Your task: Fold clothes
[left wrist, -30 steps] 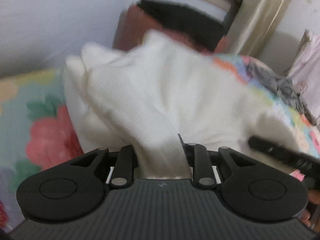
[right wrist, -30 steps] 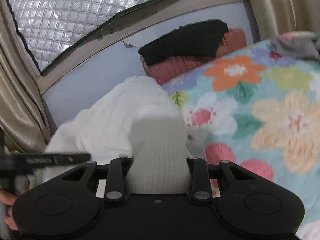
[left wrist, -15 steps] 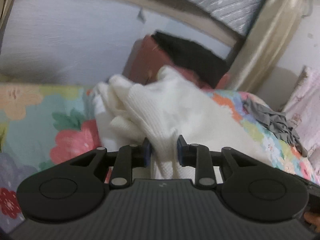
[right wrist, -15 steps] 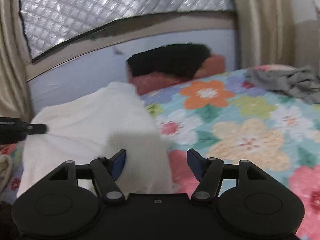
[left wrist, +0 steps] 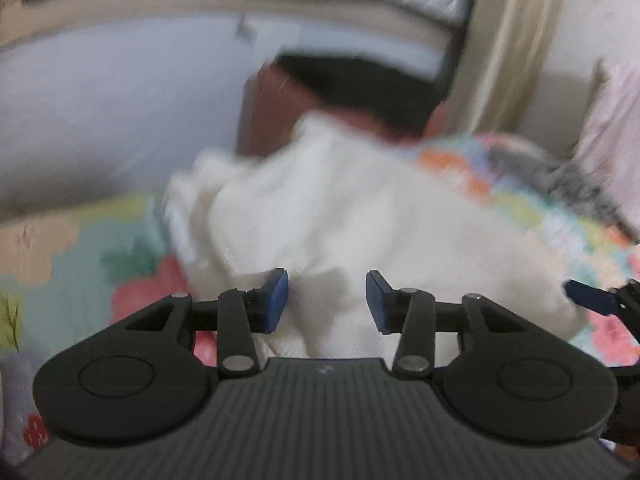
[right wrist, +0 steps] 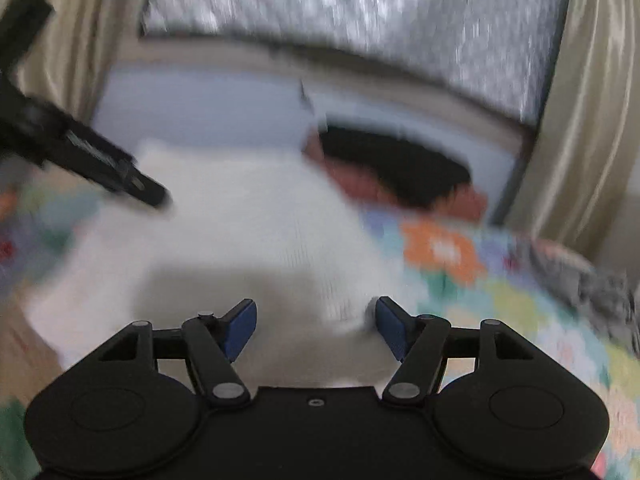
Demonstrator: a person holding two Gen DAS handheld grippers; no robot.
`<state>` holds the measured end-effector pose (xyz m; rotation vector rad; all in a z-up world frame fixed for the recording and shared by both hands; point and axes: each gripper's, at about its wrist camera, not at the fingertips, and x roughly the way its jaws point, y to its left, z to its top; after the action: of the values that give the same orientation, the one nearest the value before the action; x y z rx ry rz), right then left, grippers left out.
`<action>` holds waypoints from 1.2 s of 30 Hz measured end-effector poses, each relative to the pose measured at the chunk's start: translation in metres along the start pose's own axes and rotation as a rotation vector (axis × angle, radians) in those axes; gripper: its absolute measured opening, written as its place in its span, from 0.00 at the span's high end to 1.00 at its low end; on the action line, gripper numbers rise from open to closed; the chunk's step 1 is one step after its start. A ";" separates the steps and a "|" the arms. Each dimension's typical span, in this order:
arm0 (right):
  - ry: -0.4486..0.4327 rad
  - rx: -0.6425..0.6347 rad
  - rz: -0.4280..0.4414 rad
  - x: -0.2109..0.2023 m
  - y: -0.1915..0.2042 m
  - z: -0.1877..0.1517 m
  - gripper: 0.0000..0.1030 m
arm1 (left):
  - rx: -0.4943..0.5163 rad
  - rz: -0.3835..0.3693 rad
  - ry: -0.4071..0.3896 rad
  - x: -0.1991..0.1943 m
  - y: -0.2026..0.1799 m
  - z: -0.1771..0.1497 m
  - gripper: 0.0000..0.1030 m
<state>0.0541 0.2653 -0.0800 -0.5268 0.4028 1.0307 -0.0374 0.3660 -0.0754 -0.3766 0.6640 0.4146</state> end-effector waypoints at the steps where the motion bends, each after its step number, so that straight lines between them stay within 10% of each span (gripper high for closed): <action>1: 0.017 -0.004 -0.004 0.007 0.000 -0.009 0.30 | -0.005 0.011 0.025 0.009 0.004 -0.004 0.64; 14: 0.064 0.049 0.011 0.001 -0.005 -0.034 0.29 | 0.050 0.081 0.090 0.008 -0.006 -0.001 0.63; 19: 0.133 0.235 -0.021 -0.052 -0.042 -0.034 0.30 | 0.146 0.163 0.049 -0.036 -0.053 0.013 0.35; 26: 0.149 0.554 -0.089 -0.157 -0.111 -0.053 0.27 | 0.242 0.043 0.041 -0.095 -0.136 -0.006 0.18; 36: 0.178 0.539 -0.239 -0.259 -0.136 -0.076 0.25 | 0.497 -0.159 0.031 -0.160 -0.254 -0.052 0.16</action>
<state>0.0496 -0.0155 0.0311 -0.1729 0.7296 0.6090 -0.0554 0.0857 0.0427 0.0378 0.7364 0.0840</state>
